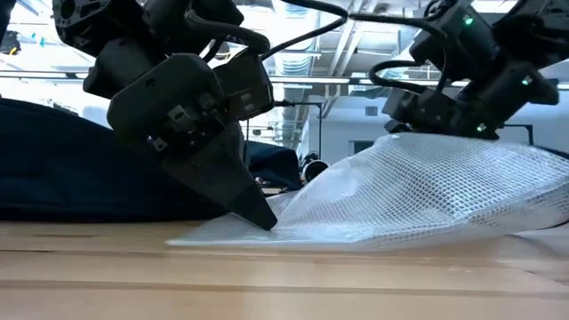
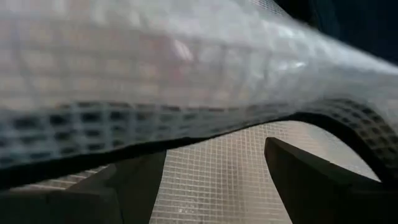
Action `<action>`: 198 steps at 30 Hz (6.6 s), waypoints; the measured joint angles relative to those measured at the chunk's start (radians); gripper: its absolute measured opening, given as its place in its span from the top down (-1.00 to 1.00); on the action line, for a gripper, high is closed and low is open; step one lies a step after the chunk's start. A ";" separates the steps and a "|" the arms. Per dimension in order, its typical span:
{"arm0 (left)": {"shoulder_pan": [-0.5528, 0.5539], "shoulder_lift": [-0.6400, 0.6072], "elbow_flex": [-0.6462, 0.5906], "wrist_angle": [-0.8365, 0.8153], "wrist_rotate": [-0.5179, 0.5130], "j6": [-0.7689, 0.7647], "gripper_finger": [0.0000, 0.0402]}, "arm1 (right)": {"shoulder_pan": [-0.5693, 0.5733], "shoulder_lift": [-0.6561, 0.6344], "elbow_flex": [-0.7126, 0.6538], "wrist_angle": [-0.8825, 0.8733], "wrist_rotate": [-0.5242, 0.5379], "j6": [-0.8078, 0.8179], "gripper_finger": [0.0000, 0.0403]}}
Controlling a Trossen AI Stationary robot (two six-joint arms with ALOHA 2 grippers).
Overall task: Unpack backpack
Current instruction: Remove the red game card from the white zip lock bag
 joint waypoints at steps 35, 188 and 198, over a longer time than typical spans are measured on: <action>0.040 -0.258 0.027 -0.377 -0.373 0.113 1.00 | 0.109 0.202 0.036 0.543 0.067 0.587 -0.34; 0.077 -0.048 0.029 -0.222 -0.303 0.032 1.00 | 0.137 0.146 0.338 -0.119 -0.003 0.603 -0.98; 0.077 -0.048 0.029 -0.216 -0.303 0.038 1.00 | 0.082 0.224 0.338 -0.052 -0.085 0.547 -0.99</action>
